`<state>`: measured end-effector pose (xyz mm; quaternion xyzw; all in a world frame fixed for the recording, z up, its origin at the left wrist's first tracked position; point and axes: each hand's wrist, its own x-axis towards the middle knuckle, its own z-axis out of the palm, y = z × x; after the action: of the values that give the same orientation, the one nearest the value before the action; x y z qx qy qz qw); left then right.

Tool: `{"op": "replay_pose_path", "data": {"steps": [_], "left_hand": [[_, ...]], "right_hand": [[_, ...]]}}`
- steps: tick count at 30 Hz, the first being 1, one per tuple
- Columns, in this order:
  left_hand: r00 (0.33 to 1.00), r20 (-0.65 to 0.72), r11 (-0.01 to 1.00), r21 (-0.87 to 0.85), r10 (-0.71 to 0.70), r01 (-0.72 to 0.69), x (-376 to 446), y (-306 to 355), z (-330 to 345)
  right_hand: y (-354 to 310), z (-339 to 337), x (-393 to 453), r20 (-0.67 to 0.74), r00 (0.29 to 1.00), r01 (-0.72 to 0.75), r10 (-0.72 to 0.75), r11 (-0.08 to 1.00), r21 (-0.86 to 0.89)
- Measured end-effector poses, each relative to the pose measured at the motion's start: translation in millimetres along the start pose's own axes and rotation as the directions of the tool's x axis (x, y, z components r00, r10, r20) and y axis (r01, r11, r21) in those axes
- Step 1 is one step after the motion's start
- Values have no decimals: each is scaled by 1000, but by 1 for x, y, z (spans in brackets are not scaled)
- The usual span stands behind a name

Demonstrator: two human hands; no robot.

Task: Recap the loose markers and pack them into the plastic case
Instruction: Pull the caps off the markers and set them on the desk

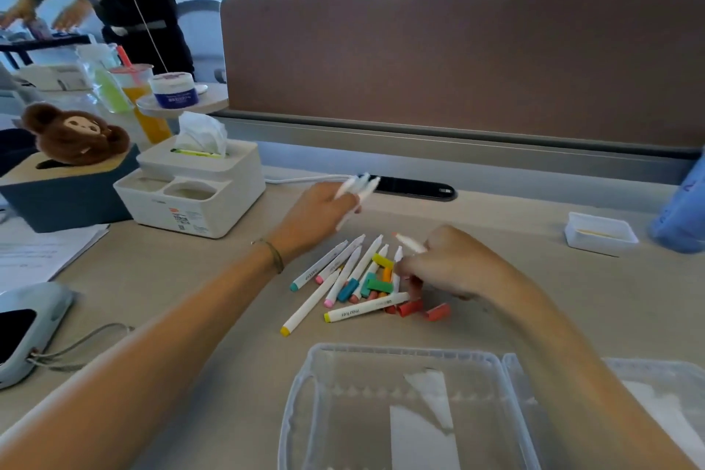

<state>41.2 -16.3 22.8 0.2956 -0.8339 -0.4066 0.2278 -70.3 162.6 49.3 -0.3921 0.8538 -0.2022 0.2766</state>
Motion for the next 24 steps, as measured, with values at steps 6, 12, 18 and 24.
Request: {"op": "replay_pose_path", "data": {"steps": [6, 12, 18, 24], "left_hand": [[962, 176, 602, -752, -209, 268, -41, -6, -20], [924, 252, 528, -763, -288, 373, -65, -16, -34], [911, 179, 800, -436, -372, 412, -69, -25, -40], [983, -76, 941, 284, -169, 184, -41, -41, -24]], "right_hand": [[-12, 37, -7, -255, 966, -110, 42, 960, -257], [-13, 51, 6, -349, 931, -173, 105, 971, -168], [-3, 48, 17, -225, 965, -101, 138, 981, 168], [-14, 28, 11, -166, 974, -15, 151, 782, 624]]}}
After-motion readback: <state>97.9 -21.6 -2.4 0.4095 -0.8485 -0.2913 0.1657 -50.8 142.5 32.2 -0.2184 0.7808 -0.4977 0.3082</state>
